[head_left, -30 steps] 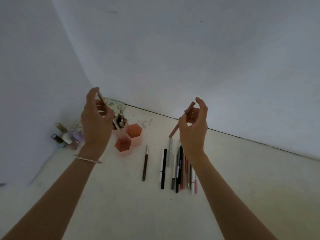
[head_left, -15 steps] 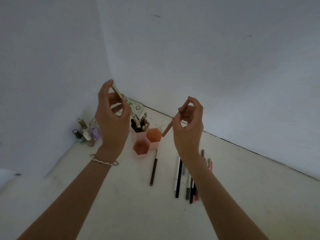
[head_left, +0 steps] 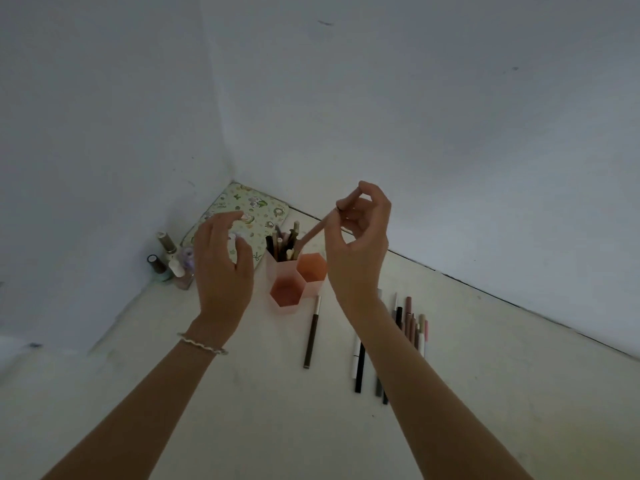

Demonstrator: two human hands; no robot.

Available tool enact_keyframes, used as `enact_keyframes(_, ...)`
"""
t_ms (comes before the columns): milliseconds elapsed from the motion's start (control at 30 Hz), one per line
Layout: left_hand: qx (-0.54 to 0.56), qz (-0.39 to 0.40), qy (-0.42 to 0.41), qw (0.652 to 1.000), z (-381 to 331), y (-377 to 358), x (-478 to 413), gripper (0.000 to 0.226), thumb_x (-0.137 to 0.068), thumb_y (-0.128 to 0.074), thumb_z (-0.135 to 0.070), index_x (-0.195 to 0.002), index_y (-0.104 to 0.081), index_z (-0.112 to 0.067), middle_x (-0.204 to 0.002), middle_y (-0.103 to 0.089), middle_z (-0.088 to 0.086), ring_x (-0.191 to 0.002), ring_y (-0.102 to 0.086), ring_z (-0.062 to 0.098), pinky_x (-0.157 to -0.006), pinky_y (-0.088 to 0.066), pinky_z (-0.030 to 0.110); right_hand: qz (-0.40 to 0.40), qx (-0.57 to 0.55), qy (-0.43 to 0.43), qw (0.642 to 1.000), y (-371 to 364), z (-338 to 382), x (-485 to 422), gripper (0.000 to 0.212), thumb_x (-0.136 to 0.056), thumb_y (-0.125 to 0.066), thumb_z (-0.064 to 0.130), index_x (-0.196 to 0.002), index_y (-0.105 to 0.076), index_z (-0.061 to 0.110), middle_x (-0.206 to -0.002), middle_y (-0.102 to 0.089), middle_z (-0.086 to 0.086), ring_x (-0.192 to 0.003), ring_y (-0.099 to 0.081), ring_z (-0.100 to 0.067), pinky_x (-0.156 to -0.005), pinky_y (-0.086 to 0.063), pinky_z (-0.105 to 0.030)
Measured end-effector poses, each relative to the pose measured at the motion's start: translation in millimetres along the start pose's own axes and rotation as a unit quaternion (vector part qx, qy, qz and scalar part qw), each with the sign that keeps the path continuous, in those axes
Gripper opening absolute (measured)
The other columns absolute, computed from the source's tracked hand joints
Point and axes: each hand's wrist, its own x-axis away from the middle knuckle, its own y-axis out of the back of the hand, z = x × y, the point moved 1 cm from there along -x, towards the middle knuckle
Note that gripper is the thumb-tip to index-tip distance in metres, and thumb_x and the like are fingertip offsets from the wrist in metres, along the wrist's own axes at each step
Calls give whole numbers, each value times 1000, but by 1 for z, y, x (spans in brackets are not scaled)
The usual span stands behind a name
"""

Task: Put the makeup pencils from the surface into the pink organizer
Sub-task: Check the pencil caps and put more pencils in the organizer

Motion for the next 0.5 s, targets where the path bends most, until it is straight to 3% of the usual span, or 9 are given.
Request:
enact_keyframes(167, 73, 58, 47, 995, -1, 7, 10, 37, -88, -50, 7, -117, -59, -14, -114, -57, 3, -90, -60, 13, -82, -55, 33, 132, 114, 30, 984, -27, -22, 11, 36, -94, -53, 4, -122, -44, 24, -99, -57, 3, -90, -62, -15, -87, -53, -34)
enact_keyframes(267, 59, 76, 36, 995, -1, 6, 20, 34, -89, -51, 6, -115, -60, -15, -112, -60, 0, -87, -59, 7, -79, -54, 27, 177, 200, 35, 963, -30, -41, 21, 28, -95, -53, 7, -121, -50, 19, -104, -61, 1, -100, -56, -17, -91, -50, -39)
enact_keyframes(400, 67, 110, 37, 991, -15, 1, 39, 25, -87, -51, -7, -105, -59, -23, -99, -59, -13, -80, -58, 4, -68, -52, 18, 157, 301, 131, 932, -20, -53, 26, 19, -92, -58, 11, -106, -70, 7, -116, -63, -11, -116, -54, -29, -104, -39, -42)
enact_keyframes(500, 42, 221, 34, 974, -32, -15, 66, 10, -89, -54, -21, -91, -56, -31, -81, -58, -14, -72, -58, 3, -62, -48, 14, 89, 262, 95, 956, 1, -50, 18, 31, -91, -50, 16, -117, -64, 7, -127, -55, -10, -124, -46, -21, -109, -32, -35)
